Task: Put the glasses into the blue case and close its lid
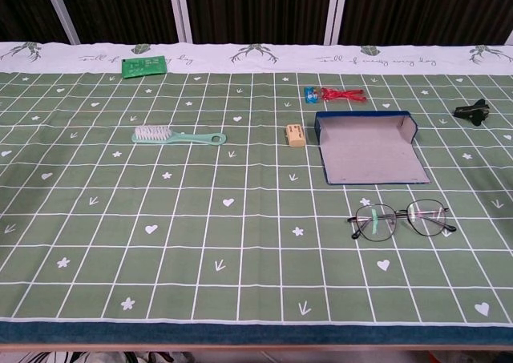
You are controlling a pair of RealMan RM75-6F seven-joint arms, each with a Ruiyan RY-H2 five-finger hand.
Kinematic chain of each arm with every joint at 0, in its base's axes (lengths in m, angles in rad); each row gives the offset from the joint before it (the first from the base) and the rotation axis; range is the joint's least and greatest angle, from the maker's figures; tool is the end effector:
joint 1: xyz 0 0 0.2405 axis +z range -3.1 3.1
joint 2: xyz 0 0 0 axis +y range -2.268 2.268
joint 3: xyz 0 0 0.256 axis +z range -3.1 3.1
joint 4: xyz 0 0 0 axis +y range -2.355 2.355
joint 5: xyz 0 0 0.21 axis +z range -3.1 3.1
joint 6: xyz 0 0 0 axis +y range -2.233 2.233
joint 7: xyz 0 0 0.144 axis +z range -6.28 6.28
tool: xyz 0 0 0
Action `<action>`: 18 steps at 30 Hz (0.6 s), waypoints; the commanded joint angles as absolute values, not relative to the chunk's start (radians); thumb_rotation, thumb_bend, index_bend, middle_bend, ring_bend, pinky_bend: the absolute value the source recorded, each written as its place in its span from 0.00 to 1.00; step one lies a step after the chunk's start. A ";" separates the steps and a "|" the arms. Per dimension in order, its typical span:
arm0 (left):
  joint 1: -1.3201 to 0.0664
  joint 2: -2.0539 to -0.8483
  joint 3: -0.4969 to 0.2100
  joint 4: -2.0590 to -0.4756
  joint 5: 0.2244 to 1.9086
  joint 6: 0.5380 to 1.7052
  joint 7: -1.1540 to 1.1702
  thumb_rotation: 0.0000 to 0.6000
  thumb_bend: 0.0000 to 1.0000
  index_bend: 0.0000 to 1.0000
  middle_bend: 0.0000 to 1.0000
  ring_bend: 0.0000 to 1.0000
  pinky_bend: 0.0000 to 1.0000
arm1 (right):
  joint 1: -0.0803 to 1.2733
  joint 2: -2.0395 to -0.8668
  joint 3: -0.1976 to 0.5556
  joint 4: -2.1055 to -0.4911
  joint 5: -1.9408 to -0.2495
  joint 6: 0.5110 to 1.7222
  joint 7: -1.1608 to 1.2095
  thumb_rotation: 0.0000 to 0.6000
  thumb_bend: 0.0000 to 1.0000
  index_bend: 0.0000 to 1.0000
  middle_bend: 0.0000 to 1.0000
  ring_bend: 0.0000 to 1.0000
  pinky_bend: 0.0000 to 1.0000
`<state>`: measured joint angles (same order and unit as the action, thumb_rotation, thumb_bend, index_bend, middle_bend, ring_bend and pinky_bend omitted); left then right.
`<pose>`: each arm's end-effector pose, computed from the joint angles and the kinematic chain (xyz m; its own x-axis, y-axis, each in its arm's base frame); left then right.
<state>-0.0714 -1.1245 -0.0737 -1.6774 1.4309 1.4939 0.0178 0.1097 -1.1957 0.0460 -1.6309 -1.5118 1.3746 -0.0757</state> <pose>-0.3066 0.1805 0.1592 0.3395 -0.0190 0.9404 0.9390 0.0644 -0.3377 -0.2989 -0.1856 0.1168 0.3814 -0.1121 0.9176 -0.9244 -0.0569 0.3773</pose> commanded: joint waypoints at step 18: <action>-0.076 -1.116 -0.074 -1.684 1.417 1.475 0.007 1.00 0.32 0.10 0.00 0.00 0.00 | 0.377 -1.293 0.117 -1.715 -1.295 1.024 -0.320 1.00 0.30 0.28 0.01 0.09 0.18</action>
